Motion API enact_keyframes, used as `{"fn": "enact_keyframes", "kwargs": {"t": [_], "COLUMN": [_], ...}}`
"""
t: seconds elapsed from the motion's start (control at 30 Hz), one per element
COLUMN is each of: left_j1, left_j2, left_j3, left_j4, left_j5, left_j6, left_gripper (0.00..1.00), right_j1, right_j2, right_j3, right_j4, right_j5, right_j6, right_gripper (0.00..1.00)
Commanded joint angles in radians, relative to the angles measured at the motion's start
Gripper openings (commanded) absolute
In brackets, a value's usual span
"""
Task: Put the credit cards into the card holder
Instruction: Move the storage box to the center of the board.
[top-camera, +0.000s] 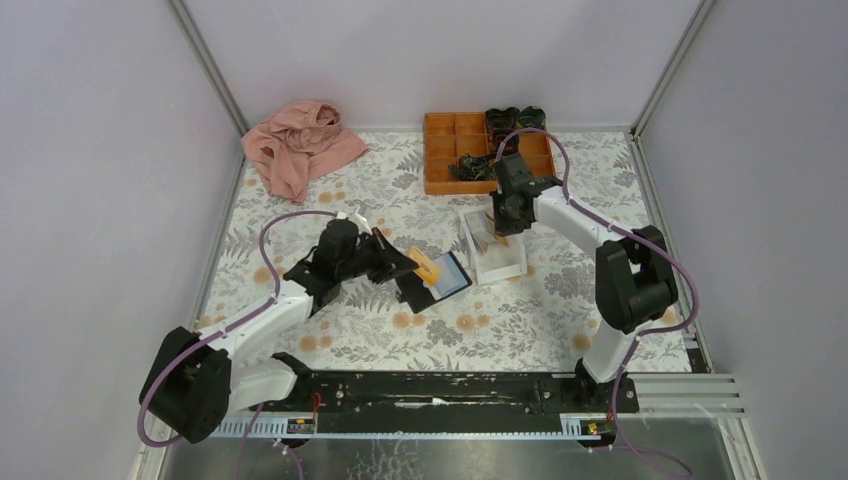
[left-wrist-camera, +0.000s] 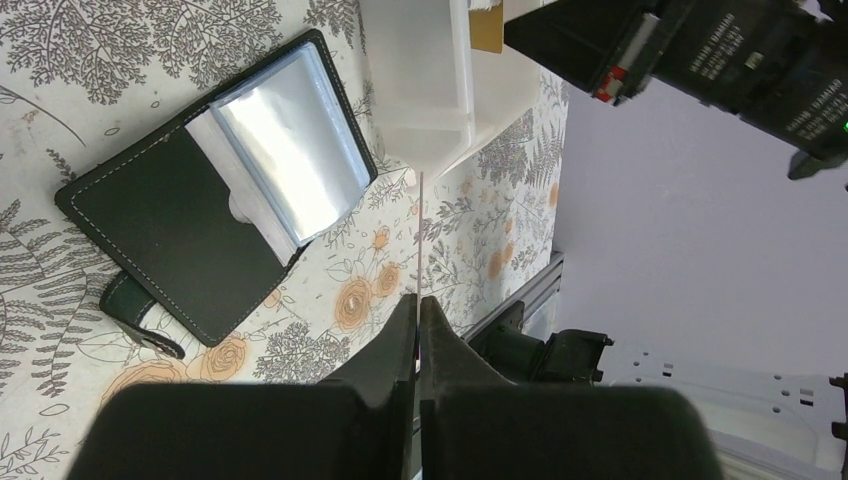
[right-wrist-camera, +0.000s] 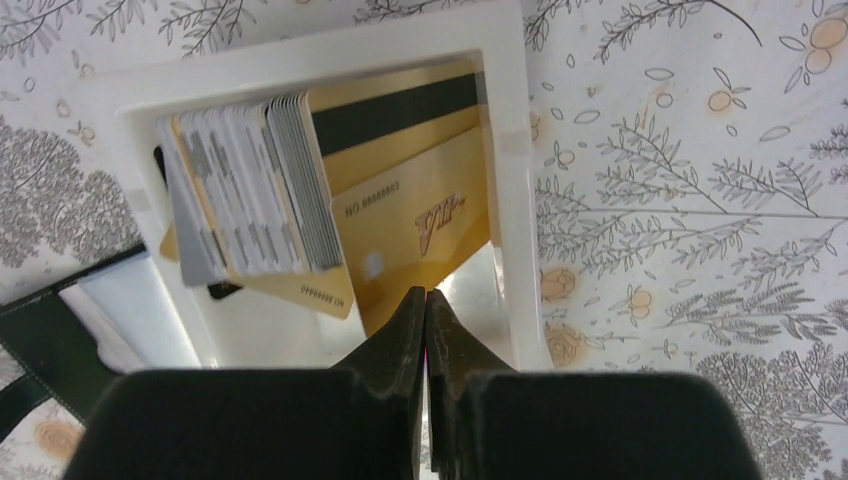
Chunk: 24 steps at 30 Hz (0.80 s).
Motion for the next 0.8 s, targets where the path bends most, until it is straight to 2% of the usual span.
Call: {"fn": "enact_keyframes", "kwargs": {"t": [0.0,0.3,0.77], "left_j1": [0.005,0.005,0.005], "left_j2": [0.011,0.036,0.076], "left_j3": [0.039,0.053,0.074], "left_j4": [0.001,-0.001,0.010], "left_j5": [0.025,0.047,0.088], "left_j6": [0.027,0.040,0.061], "left_gripper": [0.00,0.00,0.00], "right_j1": [-0.016,-0.055,-0.169], "right_j2": [0.045,0.160,0.193], "right_j3": [0.078,0.147,0.176], "right_j4": [0.005,0.022,0.063], "right_j5": [0.001,0.094,0.184], "right_j6": [-0.004,-0.020,-0.052], "right_gripper": [0.05,0.02,0.02]}}
